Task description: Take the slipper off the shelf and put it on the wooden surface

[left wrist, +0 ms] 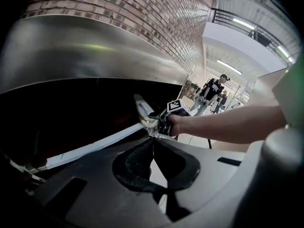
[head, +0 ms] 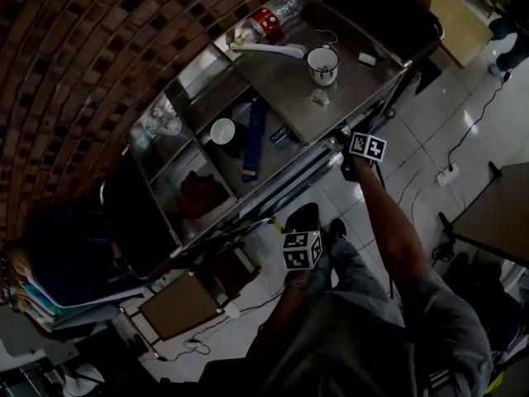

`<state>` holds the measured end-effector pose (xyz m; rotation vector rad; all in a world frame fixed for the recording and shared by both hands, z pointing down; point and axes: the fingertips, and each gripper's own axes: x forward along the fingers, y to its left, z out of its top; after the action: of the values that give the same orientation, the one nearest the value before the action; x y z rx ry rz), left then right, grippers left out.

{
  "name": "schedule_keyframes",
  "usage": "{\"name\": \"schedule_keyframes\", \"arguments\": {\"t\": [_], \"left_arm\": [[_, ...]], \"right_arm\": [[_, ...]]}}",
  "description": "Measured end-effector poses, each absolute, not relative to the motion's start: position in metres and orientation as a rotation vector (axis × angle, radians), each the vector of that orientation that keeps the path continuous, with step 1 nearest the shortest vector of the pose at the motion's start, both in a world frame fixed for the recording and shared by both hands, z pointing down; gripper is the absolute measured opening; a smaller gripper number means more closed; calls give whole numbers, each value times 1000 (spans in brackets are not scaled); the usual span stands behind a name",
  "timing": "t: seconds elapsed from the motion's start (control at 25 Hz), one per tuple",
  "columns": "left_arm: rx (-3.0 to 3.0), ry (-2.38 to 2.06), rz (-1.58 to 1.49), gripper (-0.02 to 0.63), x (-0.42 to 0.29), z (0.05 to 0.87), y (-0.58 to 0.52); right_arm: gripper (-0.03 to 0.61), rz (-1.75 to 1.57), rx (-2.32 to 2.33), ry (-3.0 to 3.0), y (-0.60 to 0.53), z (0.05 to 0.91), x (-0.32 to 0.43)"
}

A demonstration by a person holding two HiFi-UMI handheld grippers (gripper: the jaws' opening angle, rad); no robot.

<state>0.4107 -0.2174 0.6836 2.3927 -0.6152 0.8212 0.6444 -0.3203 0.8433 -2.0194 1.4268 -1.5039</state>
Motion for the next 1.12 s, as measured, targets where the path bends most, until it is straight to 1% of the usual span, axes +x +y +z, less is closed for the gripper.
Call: {"name": "schedule_keyframes", "arguments": {"t": [0.16,0.28,0.52,0.84,1.0,1.12], "left_arm": [[2395,-624,829,5,413,683,-220],[2415,-626,819,5,421,677,-219],[2484,-641,773,5,418,648,-212],[2525,-676,691,5,366,621,-196],[2553,-687,637,5,305,612,-172],[2579,-716,612,5,227,612,-152]], "right_arm": [[118,-1438,-2085,1520,-317,821,639],[90,-1387,-2139,1568,-309,804,638],[74,-1389,-2233,1607,-278,784,628],[71,-1384,-2303,1565,-200,770,570],[71,-1357,-2366,1491,-151,765,516],[69,-1338,-2372,1463,-116,758,448]]}}
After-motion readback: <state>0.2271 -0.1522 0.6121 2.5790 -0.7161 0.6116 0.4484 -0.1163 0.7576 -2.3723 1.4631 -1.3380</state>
